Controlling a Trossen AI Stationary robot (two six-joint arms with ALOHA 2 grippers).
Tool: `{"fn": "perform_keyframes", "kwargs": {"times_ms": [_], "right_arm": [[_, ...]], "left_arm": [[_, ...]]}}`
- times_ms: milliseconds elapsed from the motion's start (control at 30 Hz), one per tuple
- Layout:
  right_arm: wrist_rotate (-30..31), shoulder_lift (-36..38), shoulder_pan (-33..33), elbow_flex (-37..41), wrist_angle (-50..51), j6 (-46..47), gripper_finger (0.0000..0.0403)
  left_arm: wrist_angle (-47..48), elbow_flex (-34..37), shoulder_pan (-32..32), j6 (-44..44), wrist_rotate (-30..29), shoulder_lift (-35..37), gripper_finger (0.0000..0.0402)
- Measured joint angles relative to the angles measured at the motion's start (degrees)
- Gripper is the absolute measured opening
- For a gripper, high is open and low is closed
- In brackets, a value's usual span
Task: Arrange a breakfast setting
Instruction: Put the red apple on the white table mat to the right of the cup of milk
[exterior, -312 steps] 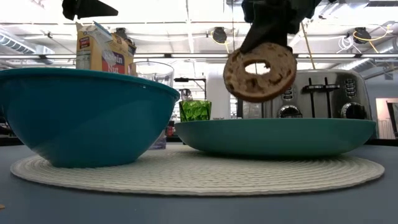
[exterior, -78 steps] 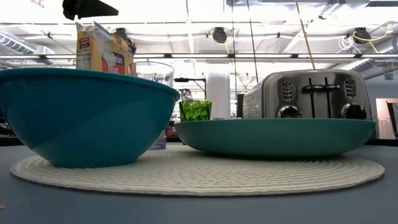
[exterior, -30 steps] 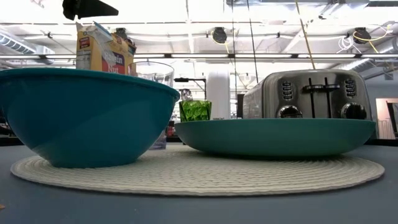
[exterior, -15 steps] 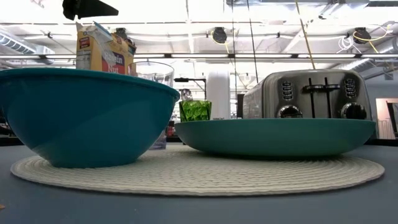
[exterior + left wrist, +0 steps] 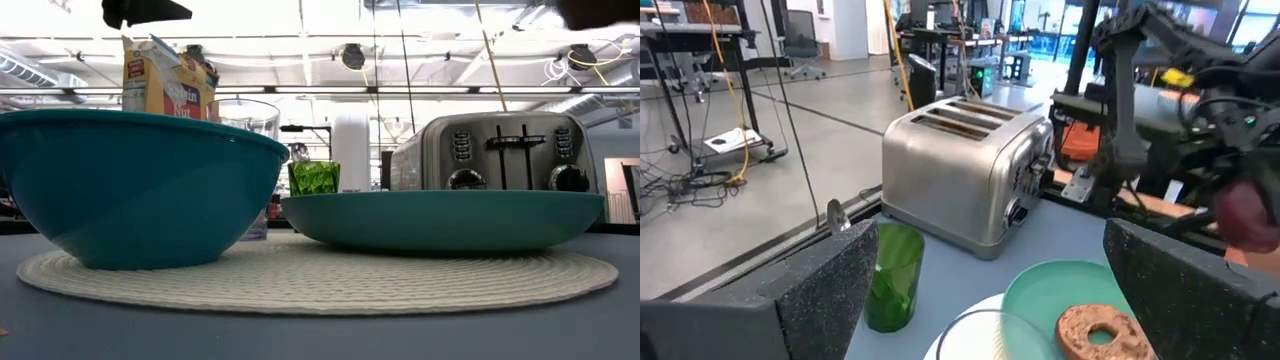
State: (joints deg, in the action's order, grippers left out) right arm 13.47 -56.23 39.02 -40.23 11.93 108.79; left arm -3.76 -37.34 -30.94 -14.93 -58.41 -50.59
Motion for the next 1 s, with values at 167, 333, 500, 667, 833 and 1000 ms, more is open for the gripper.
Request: {"fn": "perform_keyframes", "kwargs": {"times_ms": [167,333,500,667,833,1000], "right_arm": [[-1.34,0.00,-7.40,0.00,-9.31,-14.33,0.0258],[-4.82,-0.01,-15.01,-0.01,-17.79,-28.58,0.0258],[-7.62,-0.02,-22.23,-0.02,-22.88,-41.17,0.0258],[-8.09,-1.61,-27.93,-3.12,-25.58,-55.48,0.0258],[-12.28,-4.96,-32.87,-12.90,-19.65,-70.17,0.0258],[-12.29,-9.98,-38.39,-23.08,-1.71,-78.71,0.0258]], "left_arm": [[-3.53,0.00,0.11,4.27,0.00,0.00,0.0392],[-4.49,0.00,0.22,5.85,0.00,0.00,0.0392],[-4.49,-0.02,0.22,5.83,0.00,0.00,0.0393],[-4.49,0.00,0.20,5.81,0.00,0.00,0.0392],[-4.48,0.00,0.21,5.80,0.00,0.00,0.0392],[-4.46,-0.02,0.20,5.81,0.00,0.00,0.0392]]}}
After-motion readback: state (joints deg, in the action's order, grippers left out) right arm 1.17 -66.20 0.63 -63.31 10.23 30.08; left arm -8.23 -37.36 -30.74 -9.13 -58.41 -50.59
